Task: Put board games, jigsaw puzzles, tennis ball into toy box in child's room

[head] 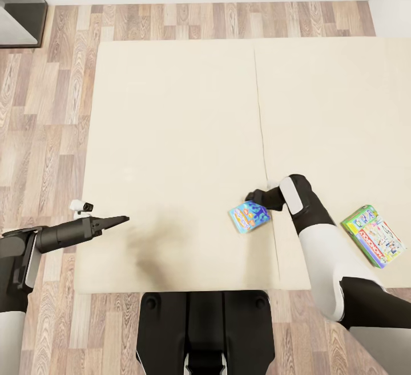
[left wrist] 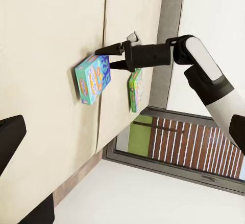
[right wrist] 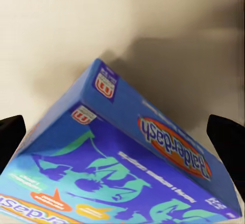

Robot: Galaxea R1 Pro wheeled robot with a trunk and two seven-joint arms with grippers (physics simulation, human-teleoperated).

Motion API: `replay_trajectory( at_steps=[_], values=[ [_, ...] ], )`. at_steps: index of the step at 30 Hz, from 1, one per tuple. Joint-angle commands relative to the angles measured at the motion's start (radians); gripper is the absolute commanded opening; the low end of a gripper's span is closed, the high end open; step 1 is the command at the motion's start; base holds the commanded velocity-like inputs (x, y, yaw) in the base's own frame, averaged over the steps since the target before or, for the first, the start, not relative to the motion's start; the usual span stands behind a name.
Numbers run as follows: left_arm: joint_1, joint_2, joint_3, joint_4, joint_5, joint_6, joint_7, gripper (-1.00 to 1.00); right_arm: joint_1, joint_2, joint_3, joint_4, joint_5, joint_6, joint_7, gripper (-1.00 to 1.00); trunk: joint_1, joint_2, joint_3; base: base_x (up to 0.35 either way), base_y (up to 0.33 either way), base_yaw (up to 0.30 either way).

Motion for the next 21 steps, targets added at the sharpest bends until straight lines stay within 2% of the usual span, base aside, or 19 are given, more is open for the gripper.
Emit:
replay_trajectory(
  at_steps=[1, 5, 8, 12, 18, 21],
  values=[
    [-0.001, 0.0, 0.0, 0.0, -0.001, 0.01, -0.005, 1.0, 0.0, -0.001, -0.003, -0.002, -0.001, 0.0, 0.018, 1.0, 0.002, -0.001, -0.001, 0.0, 0.0, 0.0],
    [-0.001, 0.0, 0.0, 0.0, -0.001, 0.01, -0.005, 1.0, 0.002, -0.007, -0.003, -0.003, -0.01, 0.0, 0.033, 1.0, 0.002, -0.001, -0.001, 0.0, 0.0, 0.0],
    [-0.001, 0.0, 0.0, 0.0, -0.001, 0.01, -0.005, 1.0, 0.004, -0.013, -0.003, -0.015, -0.03, 0.0, 0.081, 1.0, 0.002, -0.001, -0.001, 0.0, 0.0, 0.0],
    [-0.001, 0.0, 0.0, 0.0, -0.001, 0.01, -0.005, 1.0, 0.002, -0.016, -0.002, -0.051, -0.035, 0.0, 0.134, 1.0, 0.002, -0.001, -0.001, 0.0, 0.0, 0.0],
    [-0.001, 0.0, 0.0, 0.0, -0.001, 0.01, -0.005, 1.0, 0.0, -0.018, -0.002, -0.108, -0.036, 0.0, 0.166, 1.0, 0.002, -0.001, -0.001, 0.0, 0.0, 0.0],
    [-0.001, 0.0, 0.0, 0.0, -0.001, 0.01, -0.005, 1.0, 0.0, -0.033, -0.001, -0.119, -0.036, 0.0, 0.17, 1.0, 0.002, -0.001, -0.001, 0.0, 0.0, 0.0]
  ],
)
